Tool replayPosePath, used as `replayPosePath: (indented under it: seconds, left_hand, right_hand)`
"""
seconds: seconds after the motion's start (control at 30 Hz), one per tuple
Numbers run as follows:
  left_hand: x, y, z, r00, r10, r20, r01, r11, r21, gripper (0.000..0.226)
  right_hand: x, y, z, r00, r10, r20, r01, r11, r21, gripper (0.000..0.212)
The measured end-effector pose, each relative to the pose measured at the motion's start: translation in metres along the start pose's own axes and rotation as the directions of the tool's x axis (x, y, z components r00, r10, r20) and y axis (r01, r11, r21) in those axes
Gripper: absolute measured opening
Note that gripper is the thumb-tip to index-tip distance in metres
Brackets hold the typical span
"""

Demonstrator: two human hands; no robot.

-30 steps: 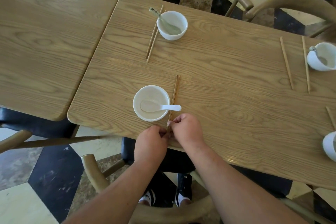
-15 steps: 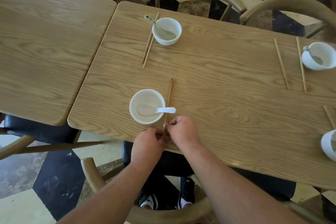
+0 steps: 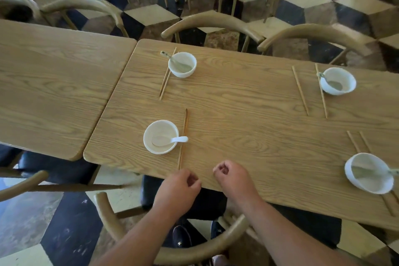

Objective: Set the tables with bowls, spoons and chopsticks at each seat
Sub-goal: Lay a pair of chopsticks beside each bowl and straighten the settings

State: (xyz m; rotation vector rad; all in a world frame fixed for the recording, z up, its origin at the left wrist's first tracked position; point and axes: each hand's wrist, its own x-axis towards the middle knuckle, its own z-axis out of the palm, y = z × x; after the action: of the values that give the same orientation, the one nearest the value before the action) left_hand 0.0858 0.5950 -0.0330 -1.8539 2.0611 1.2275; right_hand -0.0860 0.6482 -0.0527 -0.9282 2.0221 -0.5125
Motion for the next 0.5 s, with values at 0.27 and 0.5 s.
replayPosePath:
  seconds: [0.27,0.5]
  left_hand:
    - [0.005,0.076,0.026,0.949,0.208,0.238,-0.229,0.971,0.066,0.061]
    - [-0.009,0.151,0.076,0.898,0.300,0.321,-0.333,0.941,0.051,0.064]
  right_hand:
    - [-0.049,0.039,-0.065,0.989,0.079,-0.123,-0.091,0.991,-0.099,0.057]
    - [-0.098,0.098,-0.136,0.926,0.205,-0.318,-0.223,0.974,-0.023,0.045]
